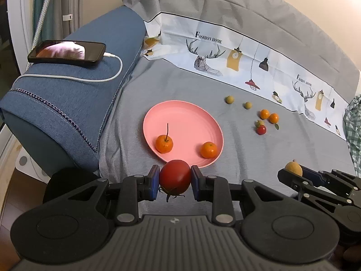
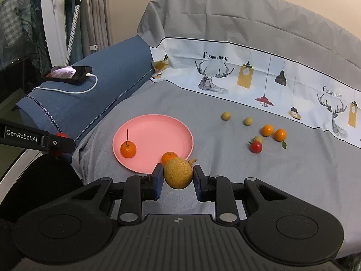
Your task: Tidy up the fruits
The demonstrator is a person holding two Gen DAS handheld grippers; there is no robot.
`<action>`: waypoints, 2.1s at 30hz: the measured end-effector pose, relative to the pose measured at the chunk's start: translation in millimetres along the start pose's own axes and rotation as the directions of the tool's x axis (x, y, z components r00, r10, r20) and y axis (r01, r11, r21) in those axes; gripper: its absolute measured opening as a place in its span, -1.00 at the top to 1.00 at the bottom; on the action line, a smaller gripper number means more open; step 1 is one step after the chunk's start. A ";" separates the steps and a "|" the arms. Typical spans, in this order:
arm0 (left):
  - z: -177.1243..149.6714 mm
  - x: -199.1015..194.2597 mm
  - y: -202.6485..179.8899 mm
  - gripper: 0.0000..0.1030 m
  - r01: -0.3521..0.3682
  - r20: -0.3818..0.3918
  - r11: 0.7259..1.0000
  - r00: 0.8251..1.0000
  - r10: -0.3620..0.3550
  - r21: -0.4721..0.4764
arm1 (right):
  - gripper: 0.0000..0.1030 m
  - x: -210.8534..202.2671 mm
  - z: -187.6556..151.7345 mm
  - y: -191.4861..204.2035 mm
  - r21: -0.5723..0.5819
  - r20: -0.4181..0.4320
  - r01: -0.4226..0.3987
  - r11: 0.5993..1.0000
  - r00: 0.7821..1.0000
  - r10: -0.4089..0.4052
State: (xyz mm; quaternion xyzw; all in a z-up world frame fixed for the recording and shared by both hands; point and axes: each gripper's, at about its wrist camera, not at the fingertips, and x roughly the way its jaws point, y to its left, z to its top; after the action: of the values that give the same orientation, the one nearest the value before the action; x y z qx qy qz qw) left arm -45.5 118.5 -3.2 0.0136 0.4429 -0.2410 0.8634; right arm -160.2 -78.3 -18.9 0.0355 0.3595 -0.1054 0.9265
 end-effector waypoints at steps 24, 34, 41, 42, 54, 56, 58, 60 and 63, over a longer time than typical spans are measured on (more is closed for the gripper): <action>61.1 80.5 -10.7 0.37 -0.033 -0.054 0.999 0.998 0.033 0.001 | 0.44 75.9 32.9 -14.2 0.038 -0.033 -0.038 0.999 0.999 0.039; 85.9 142.6 -15.5 0.37 -0.052 -0.110 0.998 0.992 0.055 0.029 | 0.44 133.4 45.9 -19.8 0.028 -0.076 -0.053 0.998 0.996 0.055; 99.7 174.7 -17.3 0.37 -0.058 -0.125 0.997 0.990 0.063 0.047 | 0.44 163.2 51.2 -14.3 -0.009 -0.090 -0.076 0.997 0.993 0.075; 101.1 178.4 -17.2 0.37 -0.060 -0.126 0.997 0.990 0.066 0.049 | 0.44 166.4 51.9 -13.1 -0.013 -0.092 -0.081 0.997 0.993 0.079; 104.3 212.5 -13.8 0.37 -0.078 -0.165 0.994 0.982 0.089 0.072 | 0.44 199.1 50.8 -6.6 -0.055 -0.130 -0.108 0.993 0.986 0.100; 104.0 216.1 -13.4 0.37 -0.077 -0.173 0.994 0.981 0.089 0.076 | 0.44 203.2 50.9 -6.6 -0.055 -0.136 -0.113 0.992 0.985 0.105; 105.2 216.9 -13.0 0.17 -0.074 -0.166 0.994 0.982 0.087 0.081 | 0.43 205.0 50.9 -6.5 -0.056 -0.134 -0.121 0.991 0.985 0.113; 107.9 209.1 -14.1 -0.51 -0.091 -0.112 0.991 0.989 0.101 0.095 | 0.25 206.3 53.1 -6.3 -0.055 -0.124 -0.148 0.987 0.982 0.140; 109.6 185.8 -18.7 -0.99 -0.113 0.024 0.986 0.994 0.111 0.124 | -0.49 202.2 56.7 -3.3 -0.091 -0.101 -0.177 0.980 0.981 0.167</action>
State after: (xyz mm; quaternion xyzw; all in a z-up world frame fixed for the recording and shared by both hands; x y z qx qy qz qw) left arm 120.9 1.0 -76.4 0.0904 0.4181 -0.2195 0.8768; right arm 21.8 -123.8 -113.2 0.0253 0.4027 -0.0051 0.9150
